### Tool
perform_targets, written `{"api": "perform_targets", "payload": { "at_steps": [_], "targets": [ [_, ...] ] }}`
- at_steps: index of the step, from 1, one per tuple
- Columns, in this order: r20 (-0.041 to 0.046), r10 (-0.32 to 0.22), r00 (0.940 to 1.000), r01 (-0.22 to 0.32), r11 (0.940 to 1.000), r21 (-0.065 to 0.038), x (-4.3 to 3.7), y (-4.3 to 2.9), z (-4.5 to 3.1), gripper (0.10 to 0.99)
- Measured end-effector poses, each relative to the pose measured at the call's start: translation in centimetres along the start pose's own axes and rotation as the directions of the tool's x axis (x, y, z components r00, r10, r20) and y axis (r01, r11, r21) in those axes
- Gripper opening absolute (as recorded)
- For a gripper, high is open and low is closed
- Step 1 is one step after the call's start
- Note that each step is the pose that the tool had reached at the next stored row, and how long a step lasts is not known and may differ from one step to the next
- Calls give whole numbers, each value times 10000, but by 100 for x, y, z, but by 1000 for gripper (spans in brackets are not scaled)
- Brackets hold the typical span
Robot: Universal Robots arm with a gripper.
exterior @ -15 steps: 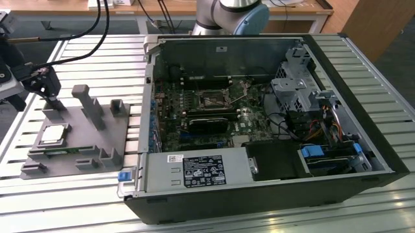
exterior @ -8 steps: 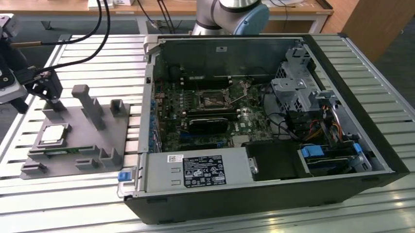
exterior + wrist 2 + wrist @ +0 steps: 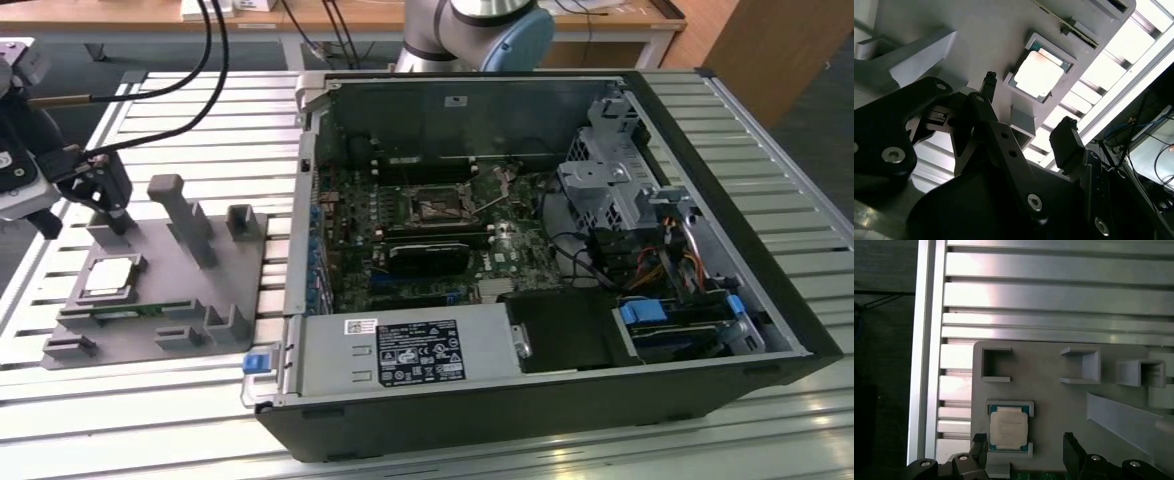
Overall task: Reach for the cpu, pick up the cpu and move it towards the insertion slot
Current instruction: 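Pick up the cpu and move it towards the insertion slot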
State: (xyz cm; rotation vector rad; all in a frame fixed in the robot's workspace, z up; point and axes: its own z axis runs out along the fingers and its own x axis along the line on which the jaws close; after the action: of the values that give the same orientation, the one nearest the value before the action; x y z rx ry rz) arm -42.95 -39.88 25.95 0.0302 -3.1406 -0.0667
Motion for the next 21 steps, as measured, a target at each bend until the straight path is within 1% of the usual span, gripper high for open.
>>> {"api": "perform_targets", "payload": {
  "at_steps": [8, 21],
  "targets": [
    [0, 0, 10000, 0, 10000, 0, 12, -7, 104, 706],
    [-1, 1, 10000, -1, 10000, 1, 39, -19, 219, 706]
  ]
}}
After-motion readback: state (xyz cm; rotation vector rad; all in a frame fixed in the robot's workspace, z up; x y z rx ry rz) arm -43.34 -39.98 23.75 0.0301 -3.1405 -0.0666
